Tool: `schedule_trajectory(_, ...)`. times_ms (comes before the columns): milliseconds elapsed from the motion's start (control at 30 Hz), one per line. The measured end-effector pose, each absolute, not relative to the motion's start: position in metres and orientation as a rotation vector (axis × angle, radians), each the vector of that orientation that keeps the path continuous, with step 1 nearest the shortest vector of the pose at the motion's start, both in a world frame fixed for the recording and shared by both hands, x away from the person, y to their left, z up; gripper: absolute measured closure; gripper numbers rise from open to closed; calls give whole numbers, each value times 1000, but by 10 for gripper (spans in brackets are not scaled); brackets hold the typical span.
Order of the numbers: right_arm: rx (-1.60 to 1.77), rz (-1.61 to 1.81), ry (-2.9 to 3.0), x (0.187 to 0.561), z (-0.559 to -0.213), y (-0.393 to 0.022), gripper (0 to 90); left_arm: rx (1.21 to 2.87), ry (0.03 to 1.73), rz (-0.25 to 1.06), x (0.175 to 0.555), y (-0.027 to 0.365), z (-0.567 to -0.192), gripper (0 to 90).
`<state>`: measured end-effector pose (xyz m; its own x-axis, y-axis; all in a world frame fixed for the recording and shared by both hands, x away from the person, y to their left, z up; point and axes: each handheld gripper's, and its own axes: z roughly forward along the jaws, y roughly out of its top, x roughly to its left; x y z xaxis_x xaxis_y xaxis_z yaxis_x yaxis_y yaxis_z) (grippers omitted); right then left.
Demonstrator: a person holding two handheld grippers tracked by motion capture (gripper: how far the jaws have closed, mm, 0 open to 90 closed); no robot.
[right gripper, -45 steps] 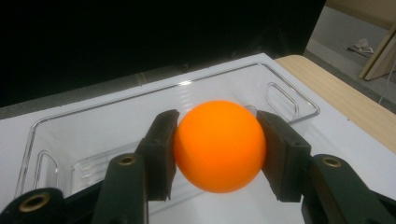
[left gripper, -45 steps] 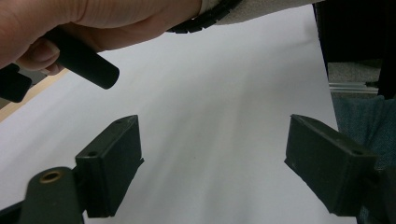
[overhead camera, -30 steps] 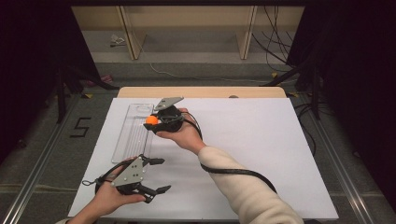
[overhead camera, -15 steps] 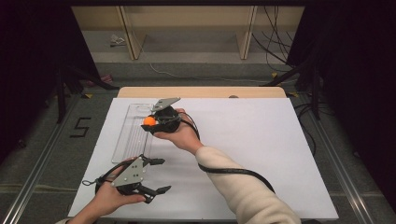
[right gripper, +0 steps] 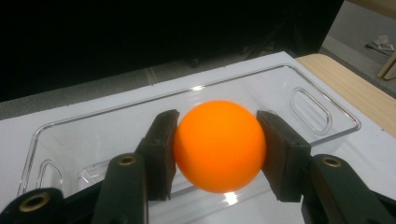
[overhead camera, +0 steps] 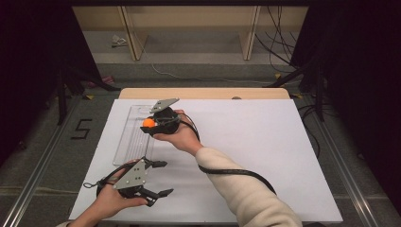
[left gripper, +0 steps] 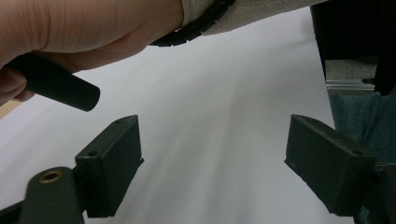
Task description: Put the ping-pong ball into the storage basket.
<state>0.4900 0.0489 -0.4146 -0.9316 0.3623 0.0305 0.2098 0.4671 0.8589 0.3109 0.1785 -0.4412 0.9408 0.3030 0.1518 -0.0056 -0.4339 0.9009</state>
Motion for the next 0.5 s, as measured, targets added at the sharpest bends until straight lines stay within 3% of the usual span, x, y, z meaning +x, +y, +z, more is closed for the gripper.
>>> schedule_trajectory(500,507,1454,2569,494,-417,54,513,2001,203,353,310,178,-442,180)
